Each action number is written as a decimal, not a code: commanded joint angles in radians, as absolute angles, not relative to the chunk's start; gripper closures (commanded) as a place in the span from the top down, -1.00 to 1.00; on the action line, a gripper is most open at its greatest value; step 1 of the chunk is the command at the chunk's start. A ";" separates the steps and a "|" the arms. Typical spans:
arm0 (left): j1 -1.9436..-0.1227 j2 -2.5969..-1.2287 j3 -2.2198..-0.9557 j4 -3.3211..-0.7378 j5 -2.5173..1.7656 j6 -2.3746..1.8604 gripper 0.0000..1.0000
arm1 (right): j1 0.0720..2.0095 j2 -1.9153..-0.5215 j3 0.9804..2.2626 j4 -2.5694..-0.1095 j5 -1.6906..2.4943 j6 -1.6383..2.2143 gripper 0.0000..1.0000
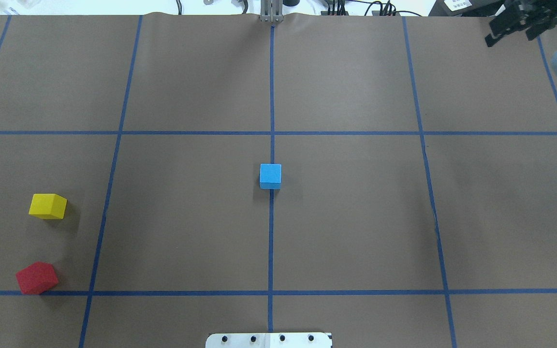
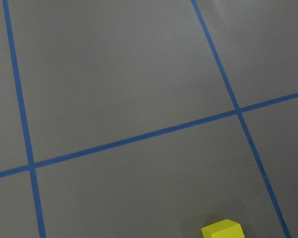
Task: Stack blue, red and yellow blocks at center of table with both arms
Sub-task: 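Move the left gripper down over the red cube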
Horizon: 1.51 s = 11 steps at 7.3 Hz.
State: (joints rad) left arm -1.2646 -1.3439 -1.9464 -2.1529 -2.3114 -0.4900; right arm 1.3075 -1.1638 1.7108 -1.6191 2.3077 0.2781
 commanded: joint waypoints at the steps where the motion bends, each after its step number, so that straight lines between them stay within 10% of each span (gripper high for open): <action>1: -1.053 -1.295 -1.948 -2.272 -2.154 -0.714 1.00 | 1.422 -1.285 1.712 -1.623 2.335 0.015 1.00; 11: -0.515 -1.146 -2.057 -2.385 -1.832 -0.535 1.00 | 1.529 -1.413 1.707 -1.612 2.368 -0.164 1.00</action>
State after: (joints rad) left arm -0.5230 -1.1764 -2.0564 -2.3587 -1.8363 -0.6636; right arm 1.5293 -1.4120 1.7083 -1.6123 2.3710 -0.1641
